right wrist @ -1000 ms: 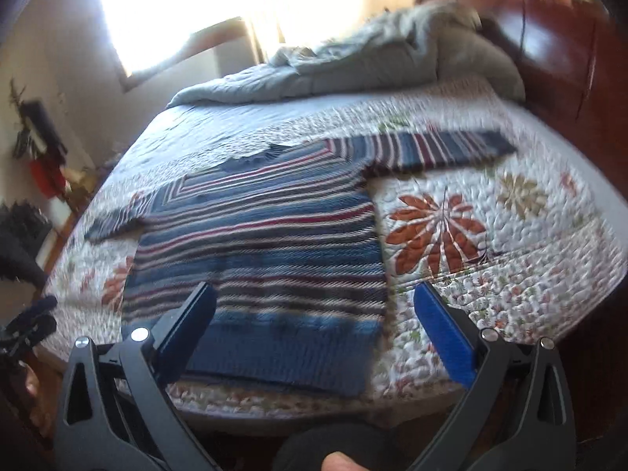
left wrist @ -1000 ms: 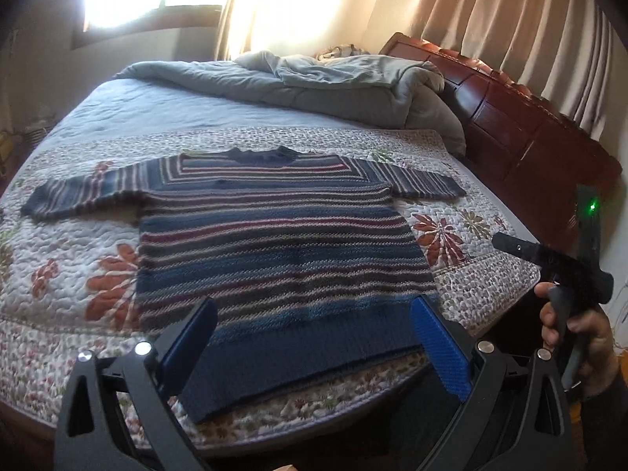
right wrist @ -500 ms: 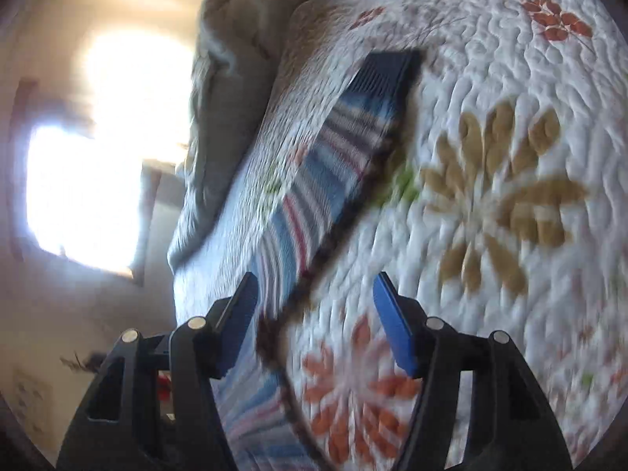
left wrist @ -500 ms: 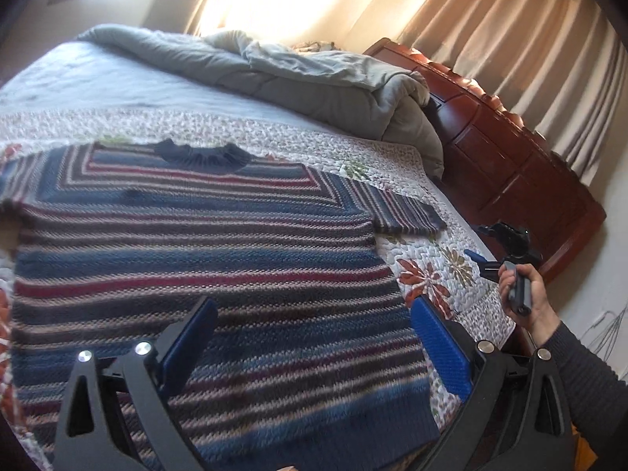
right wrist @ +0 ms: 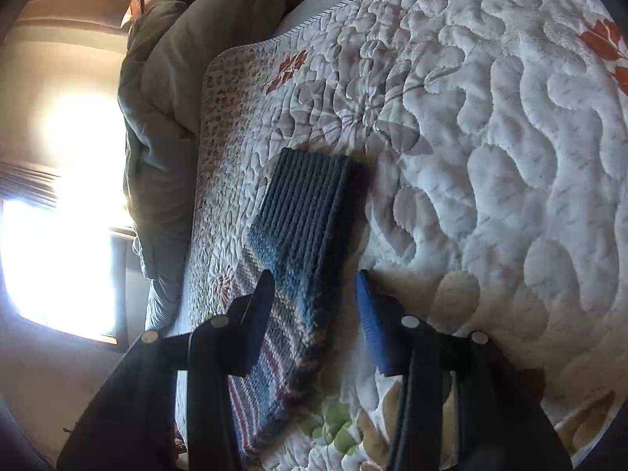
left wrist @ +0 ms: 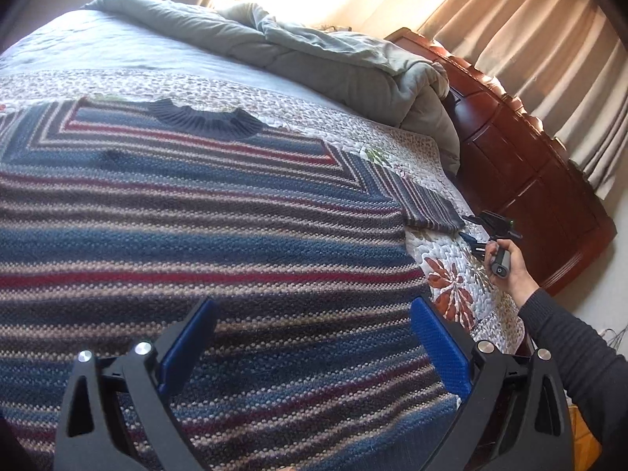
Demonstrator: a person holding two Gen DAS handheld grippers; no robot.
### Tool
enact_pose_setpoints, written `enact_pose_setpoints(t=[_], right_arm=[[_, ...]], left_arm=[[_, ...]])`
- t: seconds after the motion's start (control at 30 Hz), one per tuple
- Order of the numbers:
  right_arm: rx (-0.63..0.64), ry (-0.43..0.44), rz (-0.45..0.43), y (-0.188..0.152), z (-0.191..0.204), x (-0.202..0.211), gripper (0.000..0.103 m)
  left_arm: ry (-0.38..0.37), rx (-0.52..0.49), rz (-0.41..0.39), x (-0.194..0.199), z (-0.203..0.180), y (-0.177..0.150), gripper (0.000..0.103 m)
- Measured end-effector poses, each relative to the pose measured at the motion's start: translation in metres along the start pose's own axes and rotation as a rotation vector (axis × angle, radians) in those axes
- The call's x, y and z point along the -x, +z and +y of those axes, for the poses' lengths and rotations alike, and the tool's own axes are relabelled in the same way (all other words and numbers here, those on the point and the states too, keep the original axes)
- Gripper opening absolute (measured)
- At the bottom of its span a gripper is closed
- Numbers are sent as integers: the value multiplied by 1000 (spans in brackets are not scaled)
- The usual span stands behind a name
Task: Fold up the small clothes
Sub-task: 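Grasp the ribbed cuff of a sweater sleeve with the right gripper, then lift the sleeve and fold it across the body toward the collar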
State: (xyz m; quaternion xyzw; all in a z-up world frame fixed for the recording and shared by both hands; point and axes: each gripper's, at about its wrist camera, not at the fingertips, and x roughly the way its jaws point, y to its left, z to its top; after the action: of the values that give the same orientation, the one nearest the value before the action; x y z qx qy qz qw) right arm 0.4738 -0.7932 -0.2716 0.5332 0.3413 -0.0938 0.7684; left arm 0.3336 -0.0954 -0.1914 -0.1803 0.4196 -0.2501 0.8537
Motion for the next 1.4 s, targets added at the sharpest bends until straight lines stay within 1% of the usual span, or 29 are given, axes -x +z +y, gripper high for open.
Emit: enact_pose_setpoints(t=[0.1,0.17,0.2,0.27,0.33,0.37,0.43,0.47,0.57,0.63,0.8,0.9,1.0,1.13,1.3,1.4], right_arm=[[19,-6,1,1,2,-6,43],[52,-29,-9,-1,5,-13,43],[66,-38,-15,-1,8,-15,46],[64,-22,-26,1,13,-19,51],[67,-26,-28,2,17,-21,50],[72,-35,-28,3,19,-23,49],[93,-47,-17,6,26,-25,31],[101,-55,-16,6,28,-25,17],[145,-78,-40,4,40,-15,14],[178,-85,-51,2,51,-9,14],[278,-91,-84,-10,98,12,13],[317,-82,-98,-20,125,21,13],[389,-83,-109,-37,160,29,13],[454,-78,-121,-58,200,35,13],[553,-94,-121,-92,241,37,12],[598,-85,-114,-113,262,37,12]], left_arm=[[-16,-5,-13,-1,-3,2,99],[-28,-10,-22,-1,-6,3,99],[-35,-16,-24,-1,-7,3,99],[-42,-26,-33,-2,-9,3,99],[-43,-27,-33,-3,-7,2,99],[-40,-23,-30,-3,-6,2,99],[-39,-19,-29,-3,-1,0,99],[-41,-22,-33,-3,1,-1,99],[-26,-12,-46,-2,11,-3,99],[-30,8,-45,-1,19,-4,99],[-33,3,-38,3,28,-7,99],[-29,-1,-45,10,32,-6,99],[-42,12,-58,20,39,-3,99],[-37,5,-75,30,45,-1,99],[-58,39,-80,37,60,4,99],[-62,50,-83,40,67,6,99]])
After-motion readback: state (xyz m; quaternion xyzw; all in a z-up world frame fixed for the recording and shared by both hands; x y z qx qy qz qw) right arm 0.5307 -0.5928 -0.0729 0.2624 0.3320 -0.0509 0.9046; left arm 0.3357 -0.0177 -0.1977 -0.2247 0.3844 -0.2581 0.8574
